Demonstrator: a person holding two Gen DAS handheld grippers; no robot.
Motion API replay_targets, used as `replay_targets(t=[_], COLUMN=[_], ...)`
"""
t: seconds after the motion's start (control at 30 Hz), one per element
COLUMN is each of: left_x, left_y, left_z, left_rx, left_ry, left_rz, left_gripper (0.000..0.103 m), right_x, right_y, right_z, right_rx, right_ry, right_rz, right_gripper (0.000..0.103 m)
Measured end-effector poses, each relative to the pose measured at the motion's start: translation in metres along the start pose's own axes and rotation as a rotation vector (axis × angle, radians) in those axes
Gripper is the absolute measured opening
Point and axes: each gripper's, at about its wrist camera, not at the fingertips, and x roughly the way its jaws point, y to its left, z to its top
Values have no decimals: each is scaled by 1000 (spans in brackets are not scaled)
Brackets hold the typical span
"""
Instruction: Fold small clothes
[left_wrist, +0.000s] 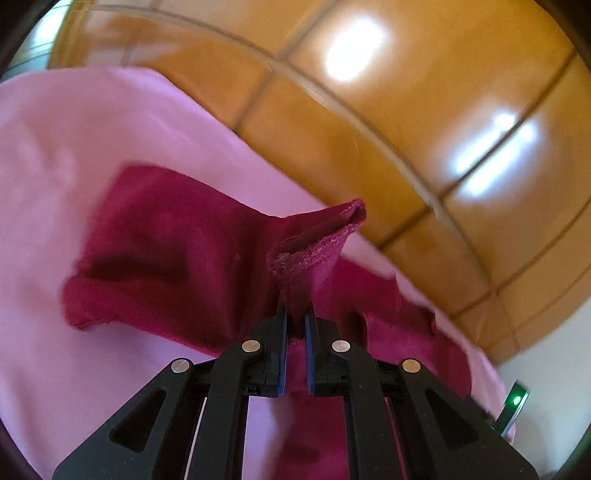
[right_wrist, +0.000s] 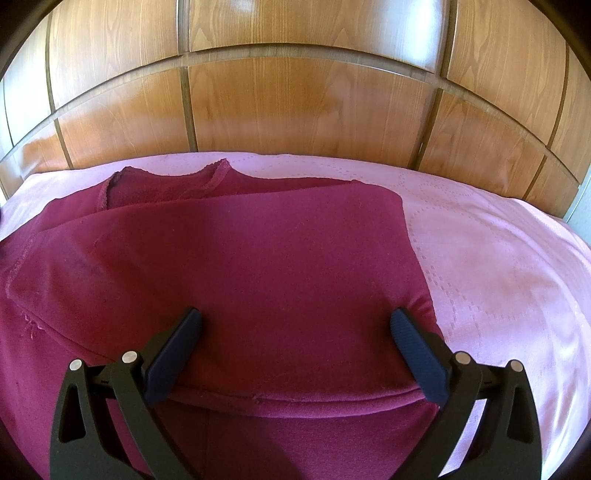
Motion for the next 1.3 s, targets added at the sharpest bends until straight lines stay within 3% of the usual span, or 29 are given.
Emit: replay_targets(t=[0.07, 0.2, 0.23, 0.33, 0.4, 0.5, 0.63, 0.73, 0.8, 0.87, 0.9, 0.93, 0.97, 1.07, 1.3], left_x=[12, 7, 1, -17, -23, -28, -29, -27, -27, -26, -24, -20, -19, -17, -6], left_y=[-9, -19, -21, -25, -22, -7, 6, 17, 19, 20, 20, 20, 20, 17, 7], left_z=[-4, -10, -12, -22, -31, -47, -63, -64, -64, -62, -62, -61, -60, -57, -51], left_rx=[24, 44, 48, 90, 87, 49, 3, -49, -57, -55, -54, -54, -54, -45, -18], left_ry=[27, 28, 15, -27, -44, -46, -45, -42, -46, -49, -48, -41, -39, -39, -30], left_rz=[22, -11, -27, 0, 65, 127, 197, 196, 192, 194, 198, 201, 200, 199, 220], left_gripper=[9, 44, 48, 49, 49, 49, 49, 49, 49, 49, 49, 51, 52, 52, 52], right_x=[0, 1, 0, -8, -24, -44, -45, -31, -17, 1, 12, 16, 17, 0, -62], right_y=[-1, -2, -3, -4, 4, 41, 131, 188, 220, 245, 259, 268, 275, 278, 228], right_z=[0, 1, 3, 15, 25, 42, 57, 61, 63, 62, 61, 60, 60, 71, 97], right_rx=[3, 10, 11, 46, 90, 104, 7, -26, -37, -28, -40, -60, -83, -142, -112], right_ry=[0, 11, 17, 9, -38, -53, 36, 135, 189, 268, 319, 344, 347, 253, 0], right_rz=[4, 16, 21, 22, 90, 310, 585, 700, 711, 738, 738, 727, 709, 673, 613], right_gripper=[101, 101, 101, 99, 94, 82, 62, 60, 57, 48, 36, 16, 9, 9, 9])
